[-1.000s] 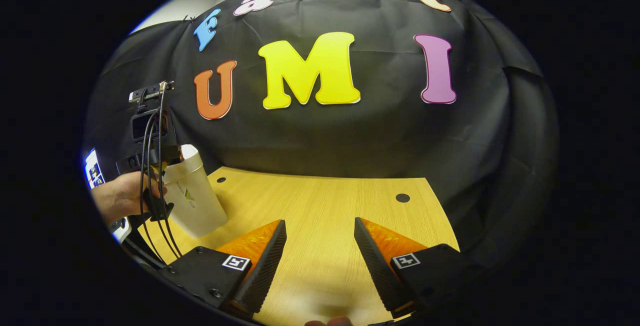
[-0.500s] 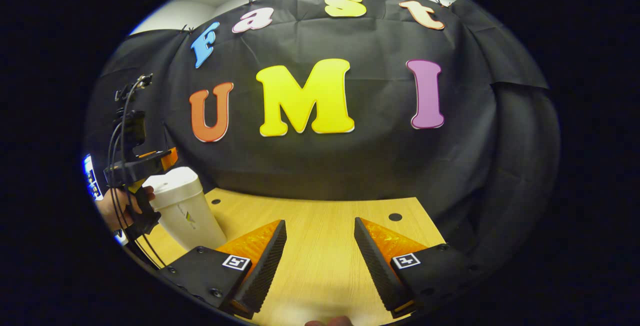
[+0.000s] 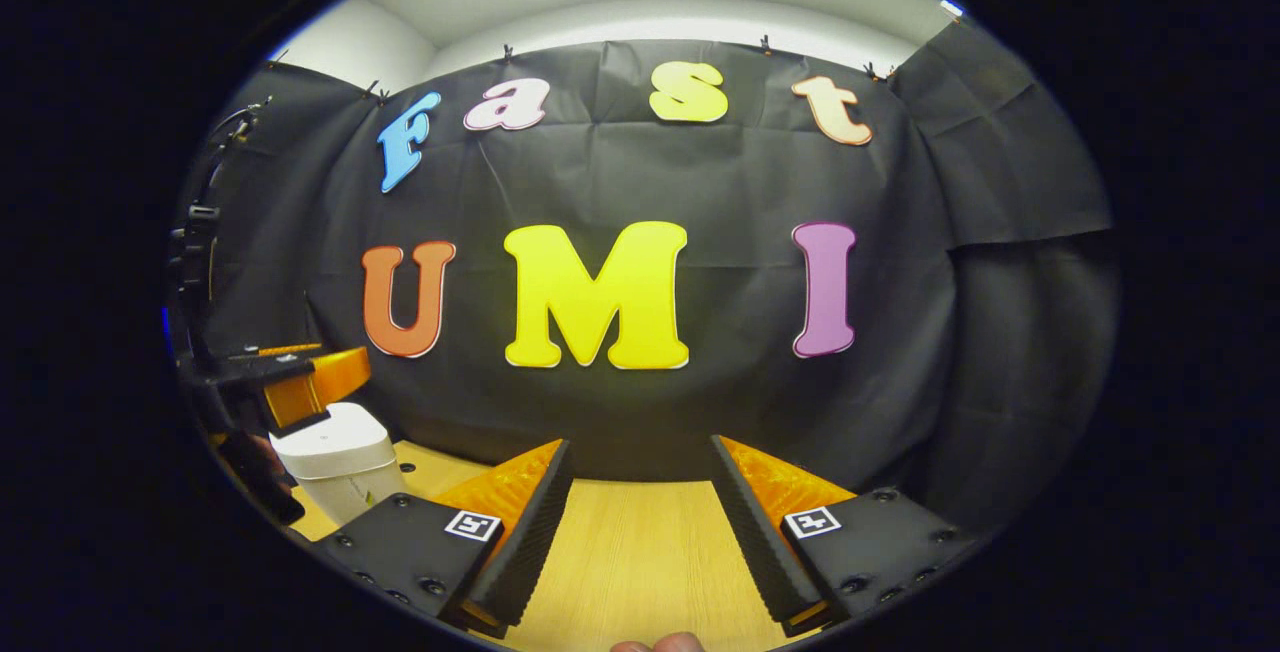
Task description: Press the lid of the desktop garbage bin to open it, pick up the crumpled paper on the desktop and throw it into the bin, then pick up the pop can on the desktop and drop it into the bin, and finally close the garbage bin lid.
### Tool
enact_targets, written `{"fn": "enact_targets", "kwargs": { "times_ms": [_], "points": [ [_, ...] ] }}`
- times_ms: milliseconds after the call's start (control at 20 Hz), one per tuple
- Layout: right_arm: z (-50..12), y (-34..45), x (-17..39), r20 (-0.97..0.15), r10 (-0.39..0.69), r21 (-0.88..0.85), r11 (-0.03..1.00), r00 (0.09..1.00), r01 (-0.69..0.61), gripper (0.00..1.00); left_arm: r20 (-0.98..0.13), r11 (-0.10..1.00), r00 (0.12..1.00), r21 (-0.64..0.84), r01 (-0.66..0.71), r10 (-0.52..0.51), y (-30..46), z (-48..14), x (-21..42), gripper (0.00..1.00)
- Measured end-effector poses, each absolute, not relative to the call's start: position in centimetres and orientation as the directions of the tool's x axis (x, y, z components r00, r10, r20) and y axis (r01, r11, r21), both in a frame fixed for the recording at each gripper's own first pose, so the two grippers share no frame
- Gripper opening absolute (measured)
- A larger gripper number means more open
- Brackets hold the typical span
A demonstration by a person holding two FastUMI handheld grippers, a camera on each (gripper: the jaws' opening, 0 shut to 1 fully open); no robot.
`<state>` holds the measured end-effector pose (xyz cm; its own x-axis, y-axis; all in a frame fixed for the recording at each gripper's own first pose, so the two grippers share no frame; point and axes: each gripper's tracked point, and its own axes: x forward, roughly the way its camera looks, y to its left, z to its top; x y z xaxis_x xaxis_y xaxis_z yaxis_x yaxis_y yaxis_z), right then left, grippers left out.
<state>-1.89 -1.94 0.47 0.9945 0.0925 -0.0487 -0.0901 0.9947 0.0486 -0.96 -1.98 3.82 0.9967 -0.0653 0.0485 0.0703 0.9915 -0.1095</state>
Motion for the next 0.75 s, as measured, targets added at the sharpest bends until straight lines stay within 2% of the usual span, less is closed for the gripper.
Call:
{"fn": "enact_targets", "kwargs": {
  "times_ms": [150, 750],
  "points": [
    [0.8, -1.3, -2.6, -0.03, 0.068, 0.058, 0.996, 0.997, -0.066, 0.85, 0.059, 0.99, 0.993, -0.092, 0.108, -0.102, -3.4, 3.5, -2.7, 0.87],
    [0.6, 0.3, -3.7, -0.038, 0.063, 0.048, 0.997, 0.997, -0.061, 0.87, 0.034, 0.988, 0.995, -0.117, 0.095, -0.092, -2.9, 1.9, -3.6, 0.87]
  ]
}}
